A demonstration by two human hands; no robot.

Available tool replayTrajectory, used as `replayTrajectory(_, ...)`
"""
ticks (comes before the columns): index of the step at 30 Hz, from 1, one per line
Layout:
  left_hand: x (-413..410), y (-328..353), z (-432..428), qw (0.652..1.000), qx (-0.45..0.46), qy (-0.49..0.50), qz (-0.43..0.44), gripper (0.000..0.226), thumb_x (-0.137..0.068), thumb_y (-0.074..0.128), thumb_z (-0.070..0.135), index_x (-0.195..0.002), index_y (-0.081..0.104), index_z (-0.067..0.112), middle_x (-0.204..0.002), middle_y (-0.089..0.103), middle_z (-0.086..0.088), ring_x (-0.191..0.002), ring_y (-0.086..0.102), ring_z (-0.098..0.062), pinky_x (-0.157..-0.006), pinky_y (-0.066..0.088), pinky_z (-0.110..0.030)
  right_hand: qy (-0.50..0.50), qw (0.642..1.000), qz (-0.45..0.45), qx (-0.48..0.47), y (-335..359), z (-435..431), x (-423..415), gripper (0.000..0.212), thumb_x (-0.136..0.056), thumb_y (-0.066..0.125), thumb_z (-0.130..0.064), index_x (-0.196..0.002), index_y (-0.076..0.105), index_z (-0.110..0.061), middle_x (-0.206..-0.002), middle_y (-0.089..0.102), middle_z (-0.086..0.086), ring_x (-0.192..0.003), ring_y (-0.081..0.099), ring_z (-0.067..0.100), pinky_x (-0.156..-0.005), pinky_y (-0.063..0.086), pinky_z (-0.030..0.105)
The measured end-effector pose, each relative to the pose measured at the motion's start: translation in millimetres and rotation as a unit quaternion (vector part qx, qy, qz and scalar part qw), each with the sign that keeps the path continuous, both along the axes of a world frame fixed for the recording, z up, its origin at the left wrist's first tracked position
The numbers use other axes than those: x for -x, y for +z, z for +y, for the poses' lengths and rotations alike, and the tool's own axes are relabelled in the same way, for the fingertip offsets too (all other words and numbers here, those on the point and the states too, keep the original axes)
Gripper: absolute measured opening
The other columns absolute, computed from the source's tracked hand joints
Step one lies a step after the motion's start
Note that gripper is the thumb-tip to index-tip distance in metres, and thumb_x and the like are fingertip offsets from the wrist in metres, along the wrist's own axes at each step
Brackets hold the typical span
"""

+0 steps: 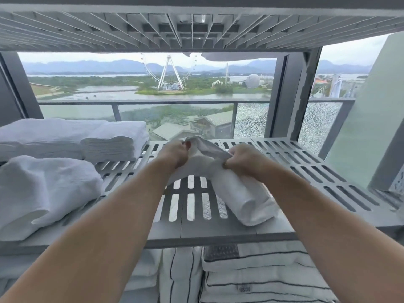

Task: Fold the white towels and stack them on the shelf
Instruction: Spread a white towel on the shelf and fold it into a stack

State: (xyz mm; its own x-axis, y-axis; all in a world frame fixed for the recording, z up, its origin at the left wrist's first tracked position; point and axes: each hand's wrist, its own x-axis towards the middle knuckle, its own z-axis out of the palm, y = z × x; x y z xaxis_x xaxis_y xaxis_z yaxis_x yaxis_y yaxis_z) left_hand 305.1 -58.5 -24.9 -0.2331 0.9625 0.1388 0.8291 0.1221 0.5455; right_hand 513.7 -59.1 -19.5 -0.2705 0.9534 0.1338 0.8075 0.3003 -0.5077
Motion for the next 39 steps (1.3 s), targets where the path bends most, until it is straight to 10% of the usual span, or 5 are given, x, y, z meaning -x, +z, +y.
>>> replayTrajectory(6, -7.8, 16.3, 45.8, 0.977, -0.185, -0.076, -0.080, 0.043, -0.104, 0.043, 0.047, -0.109, 0.074, 0.017, -0.107, 0.074, -0.012, -0.100, 0.067, -0.031, -0.080, 0.049, -0.036, 0.133, 0.928, 0.227, 0.263, 8.9, -7.6, 2.1, 0.009, -0.090, 0.070, -0.017, -0.096, 0.070, -0.010, -0.078, 0.076, 0.004, -0.062, 0.072, 0.015, -0.046, 0.052, 0.024)
replayTrajectory(18, -3.7, -28.1, 24.6, 0.993, -0.036, 0.076, 0.083, 0.062, -0.092, 0.059, 0.043, -0.141, 0.041, 0.010, -0.139, 0.047, -0.017, -0.127, 0.048, -0.038, -0.099, 0.044, -0.049, -0.109, 0.985, 0.126, 0.035, -42.1, 5.5, -8.1, 0.021, -0.081, 0.053, -0.015, -0.060, 0.053, -0.016, -0.060, 0.054, 0.003, -0.058, 0.049, 0.021, -0.051, 0.035, 0.029)
replayTrajectory(25, -29.5, -36.1, -15.7, 0.985, 0.120, 0.082, 0.099, 0.098, -0.084, 0.048, 0.071, -0.156, 0.024, 0.009, -0.163, 0.016, -0.020, -0.150, 0.013, -0.042, -0.117, 0.018, -0.061, -0.095, 0.983, 0.096, -0.123, -45.1, -6.5, 19.0, 0.049, -0.090, 0.062, -0.029, -0.134, 0.050, -0.013, -0.121, 0.059, 0.014, -0.113, 0.057, 0.031, -0.092, 0.044, 0.037)
replayTrajectory(30, -18.1, -49.5, -46.1, 0.982, 0.140, 0.098, 0.076, 0.118, -0.079, 0.062, 0.067, -0.159, -0.002, 0.006, -0.165, 0.004, -0.022, -0.152, 0.010, -0.042, -0.117, 0.020, -0.062, -0.030, 0.951, 0.001, -0.309, -36.6, -10.6, 56.1, 0.045, -0.086, 0.056, -0.015, -0.131, 0.056, -0.018, -0.122, 0.056, 0.010, -0.116, 0.051, 0.032, -0.102, 0.039, 0.043)
replayTrajectory(39, 17.1, -44.9, -32.7, 0.989, 0.068, -0.118, 0.050, 0.041, -0.077, 0.073, 0.028, -0.117, 0.062, 0.023, -0.100, 0.065, -0.001, -0.086, 0.062, -0.022, -0.061, 0.051, -0.028, 0.001, 0.927, -0.345, -0.148, -18.2, 26.1, 96.1, 0.047, -0.086, 0.042, -0.006, -0.127, 0.058, -0.020, -0.136, 0.052, 0.014, -0.138, 0.035, 0.038, -0.118, 0.007, 0.063)
